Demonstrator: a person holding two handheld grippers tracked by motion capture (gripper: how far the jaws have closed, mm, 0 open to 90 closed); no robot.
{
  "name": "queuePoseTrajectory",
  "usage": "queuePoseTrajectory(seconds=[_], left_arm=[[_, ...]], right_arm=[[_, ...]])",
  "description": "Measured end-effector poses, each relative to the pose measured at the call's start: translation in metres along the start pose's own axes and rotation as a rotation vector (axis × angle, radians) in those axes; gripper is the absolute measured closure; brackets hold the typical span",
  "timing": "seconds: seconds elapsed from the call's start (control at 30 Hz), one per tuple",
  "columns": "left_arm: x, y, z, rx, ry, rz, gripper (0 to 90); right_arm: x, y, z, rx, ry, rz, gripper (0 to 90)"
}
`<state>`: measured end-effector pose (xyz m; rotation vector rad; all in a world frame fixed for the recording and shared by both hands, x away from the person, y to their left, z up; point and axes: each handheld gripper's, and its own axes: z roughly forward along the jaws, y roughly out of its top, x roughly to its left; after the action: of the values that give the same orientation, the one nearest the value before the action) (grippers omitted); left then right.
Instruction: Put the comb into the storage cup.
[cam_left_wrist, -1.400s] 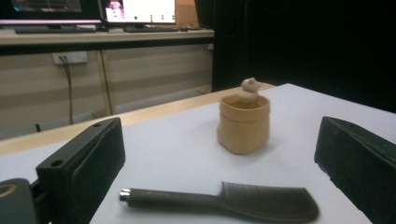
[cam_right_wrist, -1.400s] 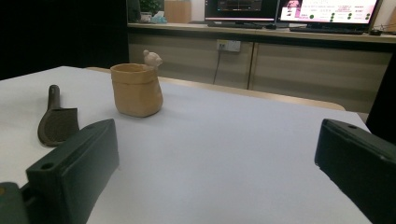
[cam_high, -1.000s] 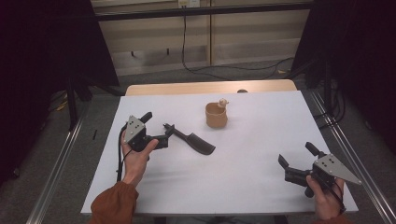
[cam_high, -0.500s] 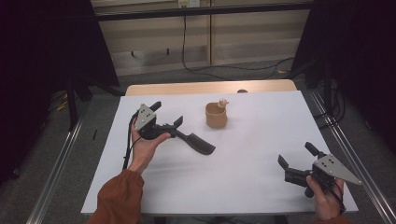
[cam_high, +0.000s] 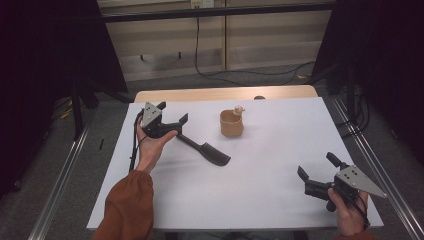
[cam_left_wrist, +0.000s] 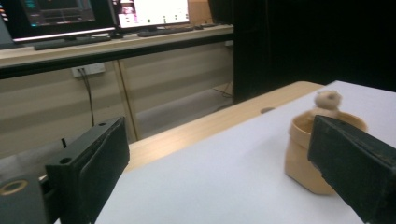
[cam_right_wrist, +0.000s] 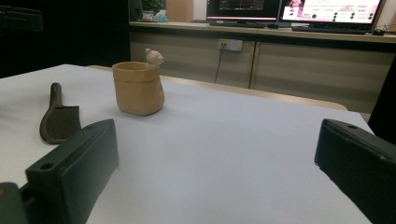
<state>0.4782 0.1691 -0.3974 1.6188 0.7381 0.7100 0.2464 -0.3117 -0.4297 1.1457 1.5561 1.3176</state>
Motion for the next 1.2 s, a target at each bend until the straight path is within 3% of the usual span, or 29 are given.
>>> queuePoseTrajectory(seconds=[0.1, 0.17, 0.27, 0.33, 0.5, 0.7, 0.9, 1.13, 1.2], left_arm=[[0.005, -0.004, 0.002, 0.000, 0.030, -0.025, 9.2], [0.005, -0.009, 0.004, 0.014, 0.026, -0.055, 10.5], [0.004, -0.012, 0.005, 0.041, 0.017, -0.037, 16.3], [0.003, -0.015, 0.006, 0.047, 0.004, -0.064, 19.6], [0.004, -0.016, 0.006, 0.037, -0.004, -0.080, 31.7], [0.003, -0.017, 0.007, 0.047, -0.021, -0.076, 42.8], [0.002, -0.018, 0.007, 0.046, -0.061, -0.098, 62.1], [0.002, -0.021, 0.008, 0.086, -0.086, -0.081, 82.0], [0.003, -0.022, 0.009, 0.096, -0.099, -0.095, 86.9]], right_arm=[[0.000, 0.000, 0.000, 0.001, 0.000, -0.002, 0.0], [0.000, 0.000, 0.000, 0.001, 0.000, -0.002, 0.0], [0.000, 0.000, 0.000, 0.000, 0.003, -0.001, 0.0], [0.001, 0.000, 0.000, -0.002, 0.004, -0.001, 0.0], [0.000, 0.000, -0.001, -0.002, 0.006, -0.009, 0.0], [0.001, 0.000, 0.000, -0.001, 0.007, -0.009, 0.0], [0.001, -0.001, 0.000, 0.000, 0.009, -0.007, 0.0], [0.001, -0.001, 0.000, 0.002, 0.009, -0.007, 0.0], [0.001, -0.001, 0.000, 0.002, 0.009, -0.008, 0.0]])
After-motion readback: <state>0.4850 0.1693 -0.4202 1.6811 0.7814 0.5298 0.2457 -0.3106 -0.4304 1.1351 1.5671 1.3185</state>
